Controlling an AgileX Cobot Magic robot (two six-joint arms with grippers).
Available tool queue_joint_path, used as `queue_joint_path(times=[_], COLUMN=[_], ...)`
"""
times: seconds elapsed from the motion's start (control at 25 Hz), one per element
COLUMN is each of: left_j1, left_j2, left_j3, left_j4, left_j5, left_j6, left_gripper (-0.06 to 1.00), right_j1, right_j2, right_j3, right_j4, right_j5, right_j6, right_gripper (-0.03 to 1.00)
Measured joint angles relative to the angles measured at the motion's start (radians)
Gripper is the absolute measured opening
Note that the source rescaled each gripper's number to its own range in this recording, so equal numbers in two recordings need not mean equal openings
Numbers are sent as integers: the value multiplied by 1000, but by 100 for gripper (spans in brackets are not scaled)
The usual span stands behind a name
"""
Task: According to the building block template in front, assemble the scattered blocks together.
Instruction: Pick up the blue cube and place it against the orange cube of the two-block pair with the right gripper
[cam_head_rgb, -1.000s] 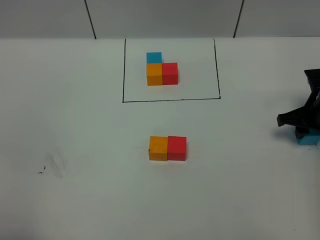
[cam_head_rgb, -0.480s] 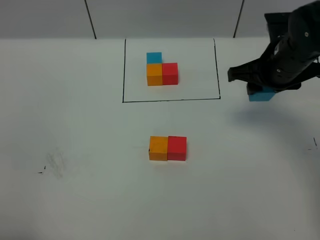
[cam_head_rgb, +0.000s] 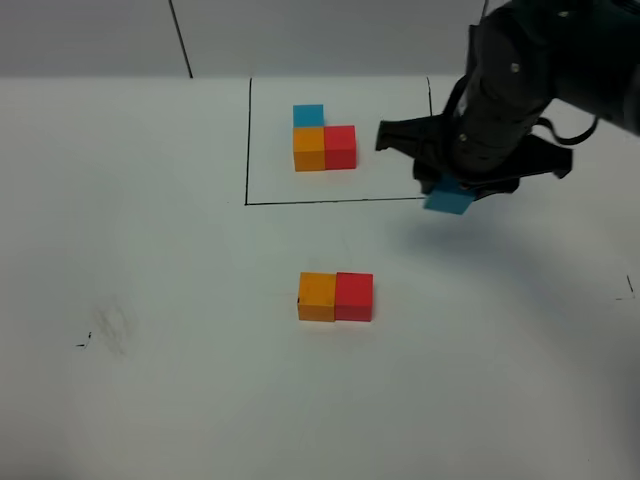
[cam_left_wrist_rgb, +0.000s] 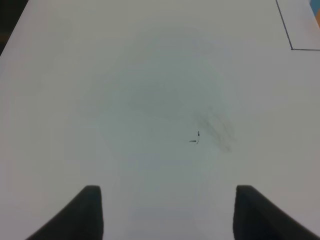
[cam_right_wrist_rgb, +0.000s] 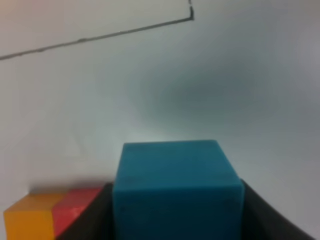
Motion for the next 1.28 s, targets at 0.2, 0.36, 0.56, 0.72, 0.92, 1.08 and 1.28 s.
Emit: queue_joint_path(times=[0.2, 0.36, 0.56, 0.72, 0.92, 1.08, 1.28], left_j1=[0, 0, 0, 0, 0, 0, 0], left_j2=[0, 0, 0, 0, 0, 0, 0], left_j3=[0, 0, 0, 0, 0, 0, 0], left_j4=[0, 0, 0, 0, 0, 0, 13], left_j5=[0, 0, 0, 0, 0, 0, 0], left_j6=[0, 0, 0, 0, 0, 0, 0], left_gripper=[22, 22, 22, 22, 22, 22, 22], right_j1=[90, 153, 184, 195, 229, 247, 260], right_j2=[144, 233, 338, 407, 445, 462, 465], right_j3=[-149, -261, -415, -523, -559, -559, -559], right_j4=[-29, -47, -22, -9, -40, -81, -125], right_j5=[96, 118, 187, 228, 233, 236, 236], right_j6=[3, 4, 16, 39, 95, 156, 179], right_gripper=[1, 1, 1, 1, 1, 1, 1])
